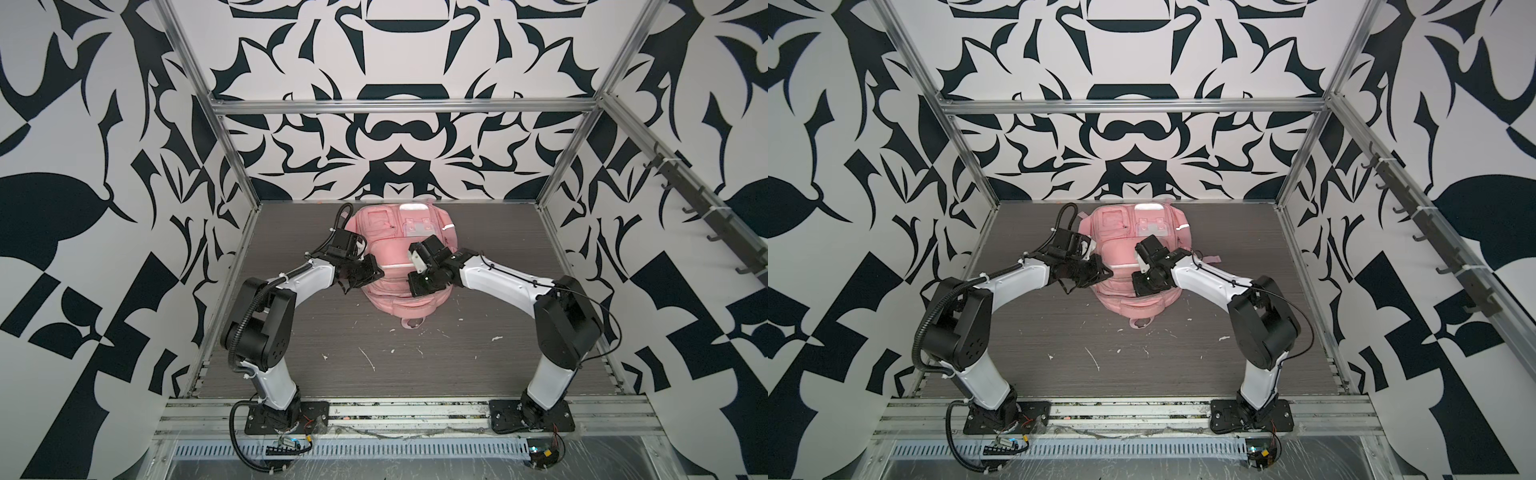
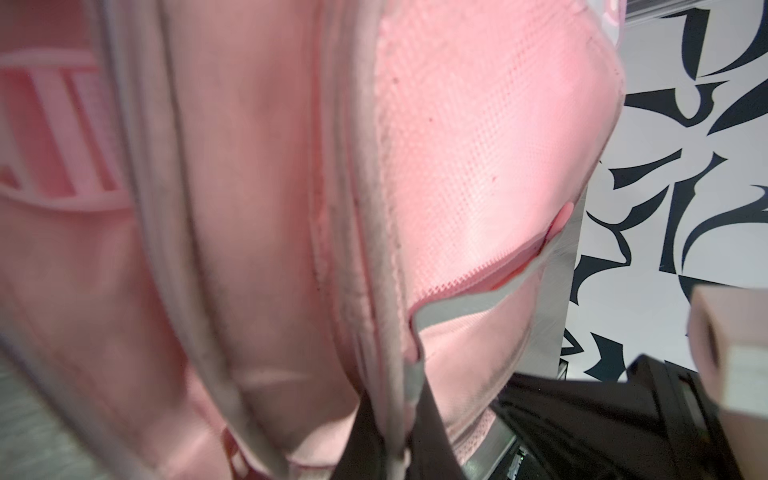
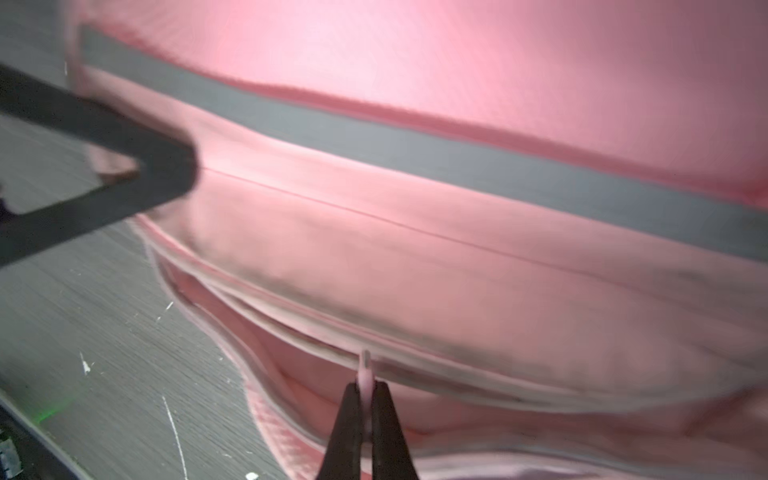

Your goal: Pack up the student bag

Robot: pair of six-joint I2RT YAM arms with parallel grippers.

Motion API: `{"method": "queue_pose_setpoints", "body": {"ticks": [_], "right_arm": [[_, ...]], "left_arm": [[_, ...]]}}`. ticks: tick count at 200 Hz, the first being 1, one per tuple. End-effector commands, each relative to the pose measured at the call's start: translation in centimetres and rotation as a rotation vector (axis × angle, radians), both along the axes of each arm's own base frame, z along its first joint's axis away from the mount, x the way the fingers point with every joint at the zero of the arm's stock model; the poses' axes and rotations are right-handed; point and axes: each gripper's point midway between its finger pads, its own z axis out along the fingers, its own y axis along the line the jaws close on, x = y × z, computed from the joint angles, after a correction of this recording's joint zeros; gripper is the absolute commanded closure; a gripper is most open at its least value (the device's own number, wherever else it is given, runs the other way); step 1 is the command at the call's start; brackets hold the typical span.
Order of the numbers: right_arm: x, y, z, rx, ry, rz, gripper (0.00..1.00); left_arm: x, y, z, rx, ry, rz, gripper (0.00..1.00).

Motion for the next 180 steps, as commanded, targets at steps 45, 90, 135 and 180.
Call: {"method": "queue_pose_setpoints", "body": {"ticks": [45,90,135,180], "right_arm": [[1.6,-8.4,-0.3,-0.102,0.001,-0.154,1.0],[-0.6,-5.9,-0.2,-0.064,0.022,-0.067,1.0],[-3.9,-1.5,0.0,-0.051,0.024,0.073,1.0],[-4.5,2.8,0.1,-0.036,0.011,0.149,1.0]], "left_arm": [[1.2,5.2,0.7,0.079,-0.02,0.051,1.0],[3.8,7.6,1.0,0.11,-0.036,0.112,1.0],[7.0,8.6,1.5,0.101,-0.059,0.16,0.98],[7.1,7.4,1.6,0.059,-0.035,0.142,0.55]]}}
